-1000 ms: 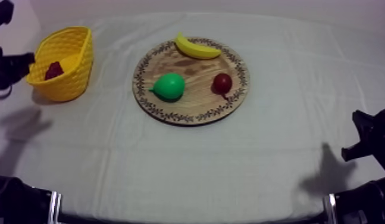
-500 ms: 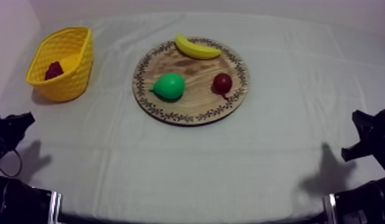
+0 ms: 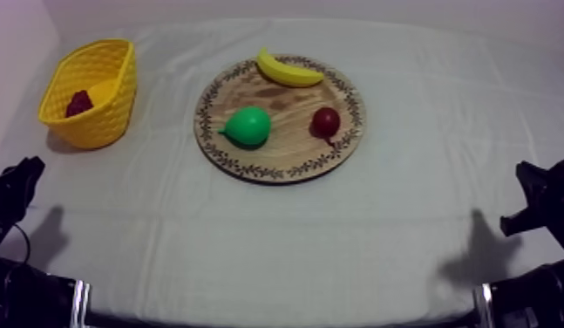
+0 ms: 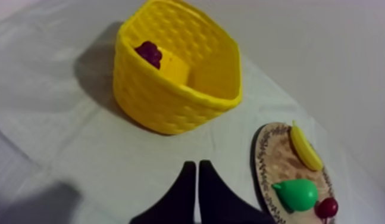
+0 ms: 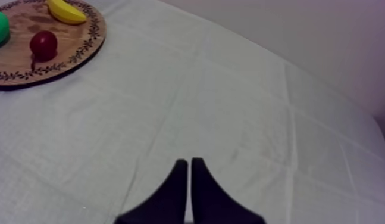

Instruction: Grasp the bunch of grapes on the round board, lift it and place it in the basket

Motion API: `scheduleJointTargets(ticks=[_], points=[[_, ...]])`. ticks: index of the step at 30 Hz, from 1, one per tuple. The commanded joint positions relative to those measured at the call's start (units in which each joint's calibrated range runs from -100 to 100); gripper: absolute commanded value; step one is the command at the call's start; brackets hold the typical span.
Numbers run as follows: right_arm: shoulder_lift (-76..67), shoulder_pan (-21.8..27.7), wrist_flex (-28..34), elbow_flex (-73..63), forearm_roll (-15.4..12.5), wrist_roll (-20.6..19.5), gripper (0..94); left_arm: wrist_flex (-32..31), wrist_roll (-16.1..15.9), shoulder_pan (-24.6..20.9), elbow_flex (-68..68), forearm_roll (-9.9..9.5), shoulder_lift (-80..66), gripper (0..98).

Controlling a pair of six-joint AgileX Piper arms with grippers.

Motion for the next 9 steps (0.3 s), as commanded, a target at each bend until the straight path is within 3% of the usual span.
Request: scheduleJointTargets(ticks=[1,5,9], points=[[0.0,0.0,0.0,0.0,0.0,0.0,0.3,-0.4,-4.7,0.1,0.2,0.15,-1.3,0.0],[0.0,0.0,0.0,0.0,0.0,0.0,0.3,-0.9,-8.5,0.1,0.8,0.36,-2.2,0.0],[0.0,0.0,0.0,0.0,0.0,0.0,0.3,-4.0,-9.4,-0.2,2.1,0.44,-2.4,0.0]])
